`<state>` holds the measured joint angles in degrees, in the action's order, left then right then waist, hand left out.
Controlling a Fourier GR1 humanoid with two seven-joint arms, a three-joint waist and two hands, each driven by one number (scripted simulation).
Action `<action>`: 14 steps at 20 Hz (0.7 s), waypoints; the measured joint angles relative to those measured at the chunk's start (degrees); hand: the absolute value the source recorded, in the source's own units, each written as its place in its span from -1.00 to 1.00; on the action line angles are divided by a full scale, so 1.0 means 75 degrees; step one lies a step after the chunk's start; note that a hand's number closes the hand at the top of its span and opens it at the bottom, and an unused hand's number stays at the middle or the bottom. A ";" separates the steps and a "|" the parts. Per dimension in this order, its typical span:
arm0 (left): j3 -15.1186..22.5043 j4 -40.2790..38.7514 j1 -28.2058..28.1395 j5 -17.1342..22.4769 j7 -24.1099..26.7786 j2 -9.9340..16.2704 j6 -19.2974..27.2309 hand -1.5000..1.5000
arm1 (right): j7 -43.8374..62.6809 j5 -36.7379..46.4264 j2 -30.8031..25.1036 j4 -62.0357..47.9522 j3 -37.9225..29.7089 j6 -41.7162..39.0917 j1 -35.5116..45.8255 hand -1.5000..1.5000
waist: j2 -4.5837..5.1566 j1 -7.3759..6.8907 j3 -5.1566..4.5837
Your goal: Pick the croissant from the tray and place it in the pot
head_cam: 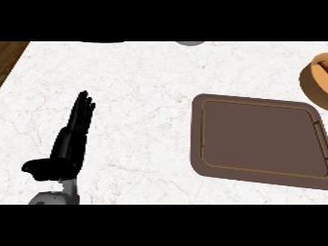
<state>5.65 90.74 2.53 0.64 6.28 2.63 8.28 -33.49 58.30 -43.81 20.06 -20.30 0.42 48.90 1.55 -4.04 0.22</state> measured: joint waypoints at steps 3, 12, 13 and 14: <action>-0.0009 -0.0030 0.0006 -0.0007 0.0026 -0.0002 -0.0004 0.00 | 0.0307 0.0207 -0.0149 -0.0530 0.0072 -0.0070 0.0041 -1.00 | 0.0022 -0.0022 0.0006; -0.0088 -0.0143 0.0030 0.0048 0.0121 0.0008 -0.0052 0.00 | -0.0744 -0.1086 -0.0123 -0.1381 -0.1165 -0.1175 0.0519 -1.00 | 0.0019 0.0025 0.0032; -0.0103 -0.0119 0.0044 0.0049 0.0085 0.0023 -0.0046 0.00 | -0.0810 -0.1362 -0.0114 -0.1450 -0.1431 -0.1323 0.0597 -1.00 | 0.0008 0.0040 0.0032; -0.0074 -0.0119 0.0032 0.0009 0.0095 -0.0003 -0.0012 0.00 | -0.0849 -0.1611 -0.0127 -0.1525 -0.1674 -0.1480 0.0664 -1.00 | 0.0011 0.0041 0.0034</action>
<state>5.09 89.85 2.77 0.71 6.99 2.61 8.20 -39.85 46.22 -44.76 8.62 -32.85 -10.67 53.88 1.63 -3.73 0.47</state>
